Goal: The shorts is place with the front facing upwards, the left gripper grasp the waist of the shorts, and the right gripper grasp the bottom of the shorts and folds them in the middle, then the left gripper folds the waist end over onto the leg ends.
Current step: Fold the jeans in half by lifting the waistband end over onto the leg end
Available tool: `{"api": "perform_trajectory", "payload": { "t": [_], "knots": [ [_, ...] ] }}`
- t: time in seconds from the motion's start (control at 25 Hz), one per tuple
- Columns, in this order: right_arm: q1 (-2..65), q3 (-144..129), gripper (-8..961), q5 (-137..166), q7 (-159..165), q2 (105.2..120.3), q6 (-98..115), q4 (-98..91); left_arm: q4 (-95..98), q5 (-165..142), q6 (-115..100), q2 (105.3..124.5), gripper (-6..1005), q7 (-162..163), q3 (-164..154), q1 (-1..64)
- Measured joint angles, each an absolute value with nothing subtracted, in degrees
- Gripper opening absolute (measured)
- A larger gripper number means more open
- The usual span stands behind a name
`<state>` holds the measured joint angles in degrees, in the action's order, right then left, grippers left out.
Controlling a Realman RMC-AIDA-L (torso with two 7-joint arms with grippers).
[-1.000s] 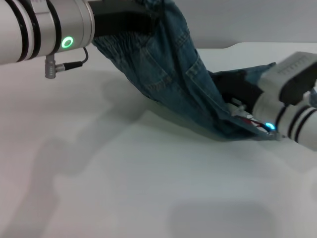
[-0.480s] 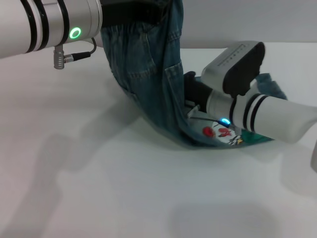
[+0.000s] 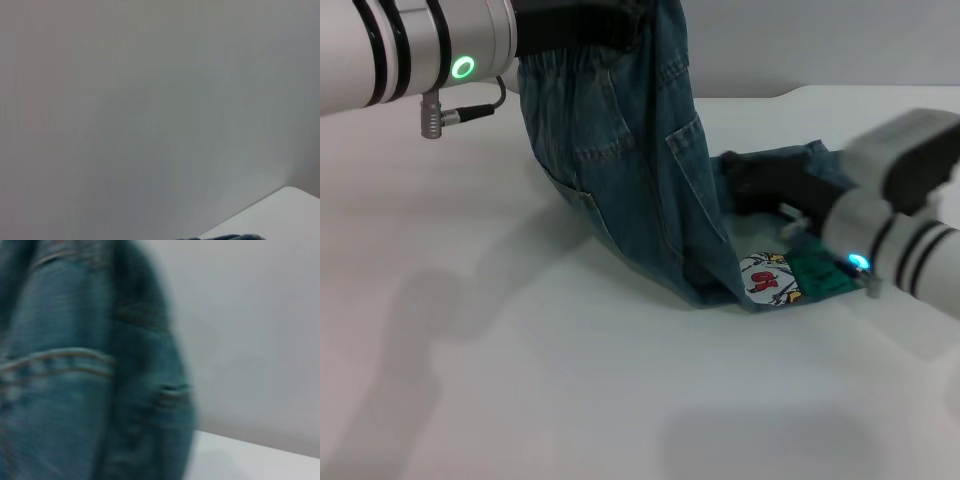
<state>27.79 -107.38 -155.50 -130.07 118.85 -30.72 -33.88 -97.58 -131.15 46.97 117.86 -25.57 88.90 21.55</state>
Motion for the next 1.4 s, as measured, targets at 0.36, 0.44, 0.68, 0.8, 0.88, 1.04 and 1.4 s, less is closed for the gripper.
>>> {"api": "perform_trajectory", "payload": {
  "t": [0.36,0.44,0.68,0.8,0.88,1.04,1.4],
  "knots": [
    [25.5,-103.5,-1,-155.4,-130.0,119.06,-31.4,-32.9,-98.2,-129.8,47.0,117.89,119,-26.8,88.8,21.8],
    [26.4,-105.0,-1,-155.5,-129.5,119.4,-31.2,-32.7,-98.3,-128.4,47.0,117.94,118,-27.9,88.8,21.8],
    [31.2,-111.4,-1,-155.8,-124.6,119.74,-28.5,-32.0,-99.1,-126.3,47.0,117.93,118,-29.3,89.3,21.8],
    [34.0,-113.9,-1,-155.9,-122.5,119.77,-27.1,-31.3,-99.5,-126.1,47.0,117.94,118,-29.6,89.3,21.9],
    [35.9,-115.5,0,-155.9,-121.2,119.78,-26.5,-31.2,-99.7,-126.0,47.0,117.95,118,-29.8,89.3,22.0],
    [39.0,-118.4,0,-156.5,-120.1,119.8,-25.5,-31.1,-99.4,-126.0,46.6,117.95,119,-30.1,89.0,22.4],
    [43.3,-124.9,-1,-163.3,-120.4,119.8,-22.1,-29.9,-97.6,-124.5,46.2,117.96,119,-31.0,88.2,22.6]
  ]
}}
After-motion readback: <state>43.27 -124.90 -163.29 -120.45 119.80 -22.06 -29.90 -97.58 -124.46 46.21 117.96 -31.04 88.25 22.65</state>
